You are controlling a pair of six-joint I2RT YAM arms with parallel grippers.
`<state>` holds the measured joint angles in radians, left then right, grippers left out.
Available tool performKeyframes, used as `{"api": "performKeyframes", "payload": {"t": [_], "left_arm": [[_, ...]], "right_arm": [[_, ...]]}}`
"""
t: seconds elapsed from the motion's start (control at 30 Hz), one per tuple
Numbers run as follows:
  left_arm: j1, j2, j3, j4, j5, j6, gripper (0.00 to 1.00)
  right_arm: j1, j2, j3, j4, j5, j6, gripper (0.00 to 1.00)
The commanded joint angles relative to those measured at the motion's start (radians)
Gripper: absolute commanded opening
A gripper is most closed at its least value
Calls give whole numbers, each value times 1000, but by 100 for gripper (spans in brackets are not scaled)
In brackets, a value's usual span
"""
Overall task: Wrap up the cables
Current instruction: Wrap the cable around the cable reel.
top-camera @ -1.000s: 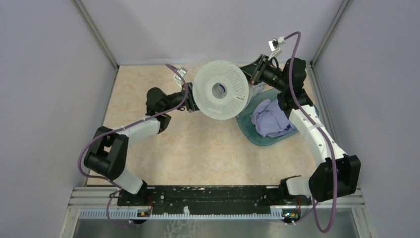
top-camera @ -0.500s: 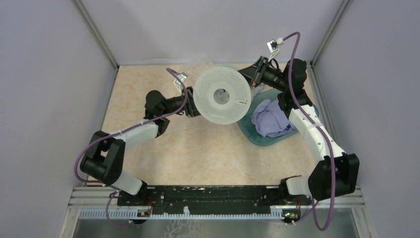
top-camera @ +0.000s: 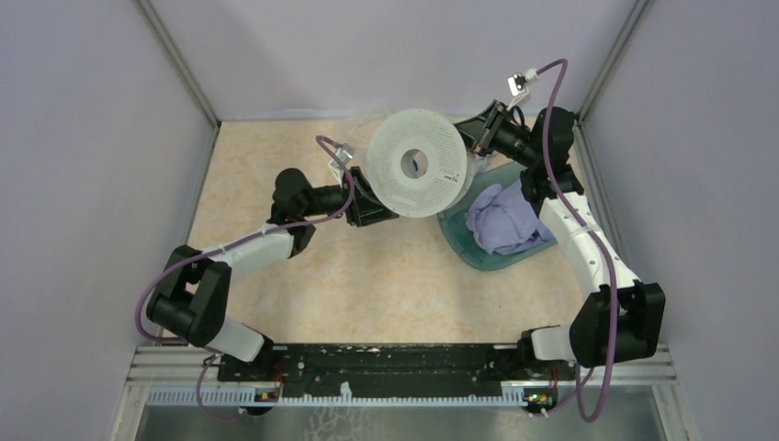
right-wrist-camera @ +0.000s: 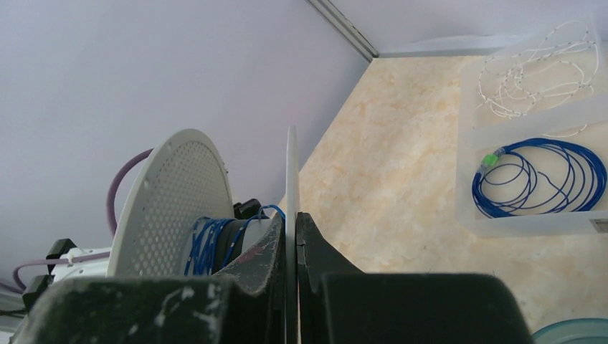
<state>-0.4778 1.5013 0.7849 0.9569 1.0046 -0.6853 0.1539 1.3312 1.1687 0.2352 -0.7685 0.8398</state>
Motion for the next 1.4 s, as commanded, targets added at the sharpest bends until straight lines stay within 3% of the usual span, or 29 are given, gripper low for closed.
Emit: {"api": "performKeyframes", "payload": {"t": [0.0, 0.17, 0.67, 0.93, 1.07, 1.2, 1.37], "left_arm": [[-4, -13, 24, -18, 1, 65, 41], [-7, -4, 38, -70, 11, 121, 39], [-7, -41, 43, -215, 80, 347, 60], [-7, -84, 59, -425, 118, 581, 74], [-2, -112, 97, -673, 109, 815, 82], [7, -145, 112, -842, 63, 1011, 83], [31, -186, 114, -955, -67, 1100, 83]], "right_arm": [[-5, -12, 48, 70, 5, 50, 0], [-5, -5, 48, 70, 7, 56, 0], [-8, 12, 49, 64, 11, 46, 0], [-19, 13, 60, 47, 12, 33, 0], [-24, 14, 62, 42, 12, 34, 0], [-30, 14, 68, 33, 9, 32, 0], [-41, 9, 62, 32, 2, 34, 0]]}}
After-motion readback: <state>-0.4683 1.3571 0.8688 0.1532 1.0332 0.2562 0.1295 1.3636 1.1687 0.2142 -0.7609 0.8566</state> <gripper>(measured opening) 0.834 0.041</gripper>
